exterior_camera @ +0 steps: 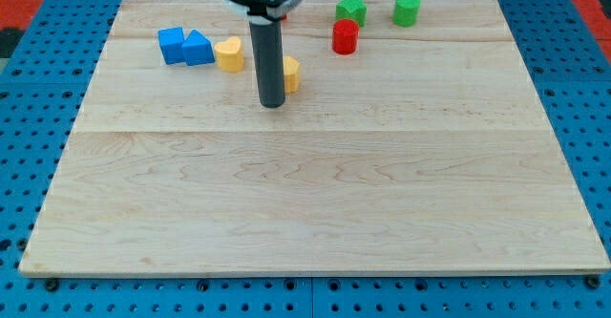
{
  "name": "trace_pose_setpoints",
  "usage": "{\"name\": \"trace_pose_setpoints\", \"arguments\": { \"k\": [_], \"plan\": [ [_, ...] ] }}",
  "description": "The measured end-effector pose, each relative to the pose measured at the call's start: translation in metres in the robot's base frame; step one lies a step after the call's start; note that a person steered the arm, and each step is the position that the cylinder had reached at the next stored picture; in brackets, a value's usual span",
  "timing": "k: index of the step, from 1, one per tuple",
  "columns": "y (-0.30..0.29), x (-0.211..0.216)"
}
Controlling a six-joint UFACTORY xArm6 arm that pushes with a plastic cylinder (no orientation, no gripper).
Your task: Move the yellow hexagon closer to the red circle
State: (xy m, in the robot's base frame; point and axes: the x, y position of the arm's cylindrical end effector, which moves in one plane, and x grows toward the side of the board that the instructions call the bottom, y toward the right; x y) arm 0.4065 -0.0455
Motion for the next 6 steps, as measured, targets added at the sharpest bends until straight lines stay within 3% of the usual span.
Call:
{"name": "trace_pose_setpoints", "arguments": {
  "k": [1,2,3,5,6],
  "plan": [
    [-0.079,-0.007],
    [-0.037,-0.045],
    [0.043,-0.046],
    [0.071,-0.046],
    [-0.022,-0.037]
  ]
}}
